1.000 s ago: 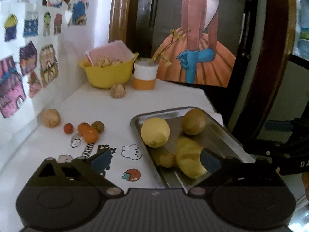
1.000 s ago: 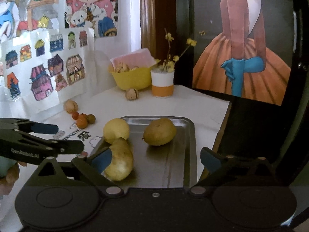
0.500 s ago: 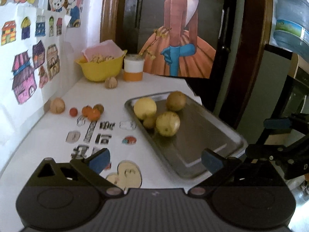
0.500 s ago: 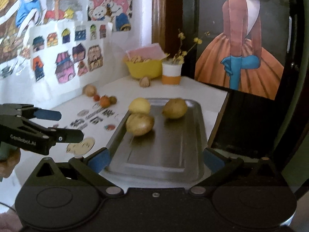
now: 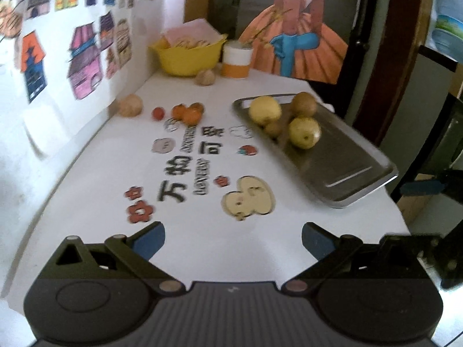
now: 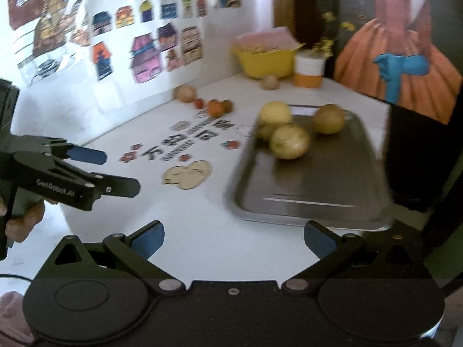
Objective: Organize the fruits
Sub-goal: 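Move both tools back toward the mandarins beside the tray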
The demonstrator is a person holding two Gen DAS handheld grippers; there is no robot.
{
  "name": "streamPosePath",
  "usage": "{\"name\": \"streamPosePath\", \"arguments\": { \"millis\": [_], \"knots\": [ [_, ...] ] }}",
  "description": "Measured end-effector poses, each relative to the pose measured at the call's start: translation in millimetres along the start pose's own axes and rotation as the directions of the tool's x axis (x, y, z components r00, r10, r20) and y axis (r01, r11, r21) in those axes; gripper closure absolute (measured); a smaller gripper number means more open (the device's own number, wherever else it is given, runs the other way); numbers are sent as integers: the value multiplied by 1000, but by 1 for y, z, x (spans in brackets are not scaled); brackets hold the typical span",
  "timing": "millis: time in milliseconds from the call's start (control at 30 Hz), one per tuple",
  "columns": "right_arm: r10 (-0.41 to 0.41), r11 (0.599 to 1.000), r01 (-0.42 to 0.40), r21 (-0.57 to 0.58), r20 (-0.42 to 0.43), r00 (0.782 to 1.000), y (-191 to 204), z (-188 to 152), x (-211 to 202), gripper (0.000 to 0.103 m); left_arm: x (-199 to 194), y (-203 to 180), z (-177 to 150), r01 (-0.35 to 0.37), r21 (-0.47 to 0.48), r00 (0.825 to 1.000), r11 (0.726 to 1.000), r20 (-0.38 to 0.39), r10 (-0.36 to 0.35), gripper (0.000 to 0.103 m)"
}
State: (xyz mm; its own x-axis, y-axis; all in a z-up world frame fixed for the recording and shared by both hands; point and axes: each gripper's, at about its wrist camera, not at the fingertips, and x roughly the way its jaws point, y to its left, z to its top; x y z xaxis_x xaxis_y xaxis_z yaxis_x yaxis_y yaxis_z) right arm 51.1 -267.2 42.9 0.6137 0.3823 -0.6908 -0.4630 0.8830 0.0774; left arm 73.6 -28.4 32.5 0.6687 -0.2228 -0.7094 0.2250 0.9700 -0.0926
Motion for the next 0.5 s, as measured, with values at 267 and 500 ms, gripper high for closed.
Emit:
{"name": "streamPosePath", "arguments": {
  "millis": [267,500],
  "knots": [
    [60,987,-61,-146,-7,998,32,45,38,1,-3,42,33,-99,-13,995,995,7,99,1],
    [74,976,-60,-208,60,995,39,97,69,1,17,71,71,-162,-64,984,985,60,166,1]
  ]
}}
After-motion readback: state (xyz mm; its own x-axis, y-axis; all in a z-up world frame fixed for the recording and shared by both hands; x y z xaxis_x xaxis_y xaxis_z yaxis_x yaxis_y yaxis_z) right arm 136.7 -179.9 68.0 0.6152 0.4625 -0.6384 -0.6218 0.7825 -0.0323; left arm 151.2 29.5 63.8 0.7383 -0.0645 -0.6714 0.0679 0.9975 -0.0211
